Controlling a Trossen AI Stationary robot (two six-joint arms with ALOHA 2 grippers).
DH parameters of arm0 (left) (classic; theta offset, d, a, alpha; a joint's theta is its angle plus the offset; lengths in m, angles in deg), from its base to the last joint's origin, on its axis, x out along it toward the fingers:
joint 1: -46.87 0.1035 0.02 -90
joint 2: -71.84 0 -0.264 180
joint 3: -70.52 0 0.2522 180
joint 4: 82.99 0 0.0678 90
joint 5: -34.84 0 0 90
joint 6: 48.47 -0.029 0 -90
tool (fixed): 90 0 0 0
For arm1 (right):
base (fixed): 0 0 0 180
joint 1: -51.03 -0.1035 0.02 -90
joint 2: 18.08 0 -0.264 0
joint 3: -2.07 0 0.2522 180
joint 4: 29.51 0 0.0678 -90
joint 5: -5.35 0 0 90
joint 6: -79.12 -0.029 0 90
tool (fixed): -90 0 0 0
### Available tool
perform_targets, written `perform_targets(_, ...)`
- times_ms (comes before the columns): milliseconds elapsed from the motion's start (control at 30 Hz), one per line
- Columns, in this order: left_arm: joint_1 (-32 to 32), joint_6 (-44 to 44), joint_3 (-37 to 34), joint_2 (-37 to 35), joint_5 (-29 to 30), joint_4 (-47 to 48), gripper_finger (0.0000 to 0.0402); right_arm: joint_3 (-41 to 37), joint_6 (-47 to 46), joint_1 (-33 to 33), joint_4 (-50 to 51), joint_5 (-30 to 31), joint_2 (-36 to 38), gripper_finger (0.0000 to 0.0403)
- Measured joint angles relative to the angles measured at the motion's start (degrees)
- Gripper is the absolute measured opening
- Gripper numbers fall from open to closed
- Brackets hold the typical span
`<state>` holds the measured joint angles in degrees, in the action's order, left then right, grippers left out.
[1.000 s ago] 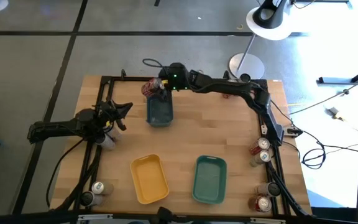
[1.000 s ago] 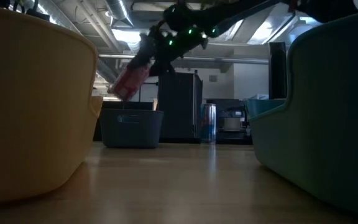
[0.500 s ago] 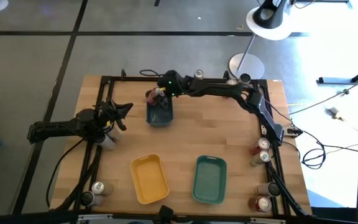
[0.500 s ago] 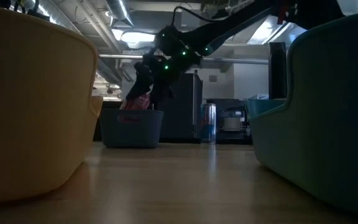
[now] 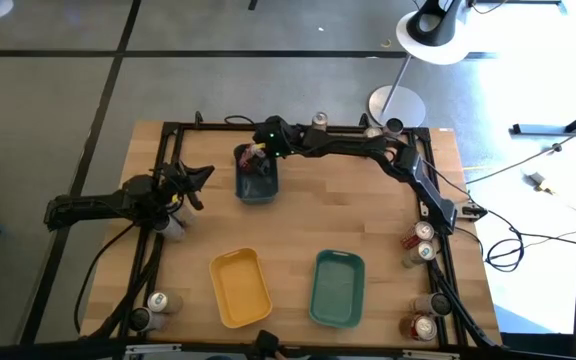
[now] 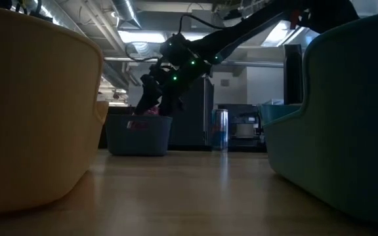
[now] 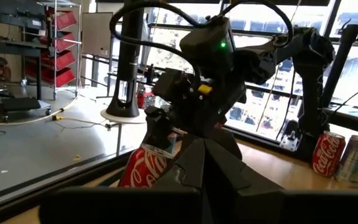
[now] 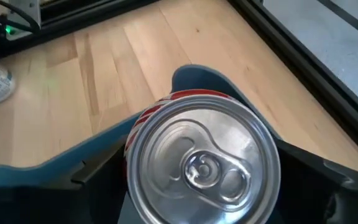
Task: Sort soda cans
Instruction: Put the red and white soda can into the blue bin
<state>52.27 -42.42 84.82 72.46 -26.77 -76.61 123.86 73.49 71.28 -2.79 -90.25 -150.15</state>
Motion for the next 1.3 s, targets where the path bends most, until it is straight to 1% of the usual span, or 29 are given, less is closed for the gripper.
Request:
perform_targets(133,0.00,0.12,0.00,0.00,0.00,0.41,0.0000,0.02,-0.16,-0.05,-0.33,0.02,-0.59,0.0355)
perform_targets(233,0.00,0.02,0.00,0.00,0.00,0.52,0.0000,0.02,-0.56,-0.04,0.01,0.05,-0.96,0.0364)
perform_targets(533,0.00,0.15,0.00,0.00,0.00,0.78,0.0000,-0.02,-0.55,-0.04,-2.72,0.04,-0.85,0.0354)
perform_targets(767,0.00,0.15,0.00,0.00,0.00,0.78,0.0000,-0.02,-0.04,-0.02,-1.39,-0.04,-0.65,0.0351)
perform_targets(867,0.00,0.15,0.00,0.00,-0.01,0.78,0.0000,-0.04,1.48,-0.02,0.26,-0.08,0.70,0.0351)
perform_targets(1033,0.00,0.15,0.00,0.00,-0.01,0.79,0.0000,-0.04,5.56,-0.02,4.22,-0.03,5.19,0.0351)
perform_targets(1300,0.00,0.17,0.00,0.00,-0.02,0.81,0.0000,-0.04,12.61,0.01,15.78,0.60,11.57,0.0351)
